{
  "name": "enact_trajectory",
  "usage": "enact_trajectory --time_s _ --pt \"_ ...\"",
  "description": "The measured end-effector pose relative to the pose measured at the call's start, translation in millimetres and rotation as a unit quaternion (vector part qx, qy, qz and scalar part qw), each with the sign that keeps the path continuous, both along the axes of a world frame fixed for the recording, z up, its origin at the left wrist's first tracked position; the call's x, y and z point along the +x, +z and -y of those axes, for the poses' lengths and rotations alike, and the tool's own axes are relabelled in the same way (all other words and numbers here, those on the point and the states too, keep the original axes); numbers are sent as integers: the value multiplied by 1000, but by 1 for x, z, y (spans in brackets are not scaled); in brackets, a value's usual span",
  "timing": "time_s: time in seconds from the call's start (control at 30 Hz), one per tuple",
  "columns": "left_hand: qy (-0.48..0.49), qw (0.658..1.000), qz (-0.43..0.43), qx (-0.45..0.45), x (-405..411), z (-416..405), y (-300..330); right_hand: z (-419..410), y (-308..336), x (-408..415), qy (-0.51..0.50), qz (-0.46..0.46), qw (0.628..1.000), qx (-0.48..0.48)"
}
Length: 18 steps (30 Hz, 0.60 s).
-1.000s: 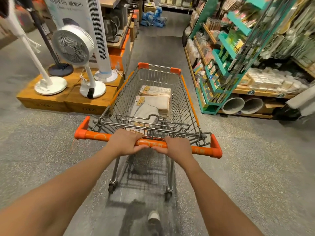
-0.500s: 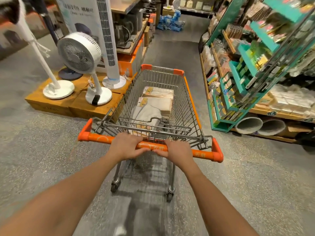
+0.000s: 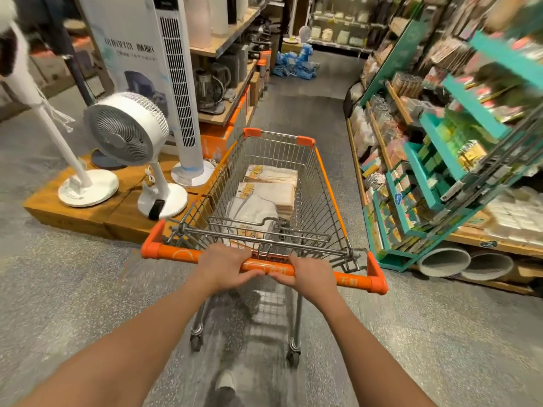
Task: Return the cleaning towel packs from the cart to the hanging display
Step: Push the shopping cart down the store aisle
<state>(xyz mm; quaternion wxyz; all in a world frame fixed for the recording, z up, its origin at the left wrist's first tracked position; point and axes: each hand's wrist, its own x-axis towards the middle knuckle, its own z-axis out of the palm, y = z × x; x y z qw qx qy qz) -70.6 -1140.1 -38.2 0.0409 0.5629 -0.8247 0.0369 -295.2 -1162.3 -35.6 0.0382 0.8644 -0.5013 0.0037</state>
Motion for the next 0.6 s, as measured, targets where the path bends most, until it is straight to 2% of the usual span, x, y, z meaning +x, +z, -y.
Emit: enact_trajectory --time_s 0.23,0.6 --pt "4 1000 -7 22 22 102 6 104 4 24 -6 -3 1000 23" --pt "-5 998 -10 59 41 254 10 249 21 47 -50 3 989 137"
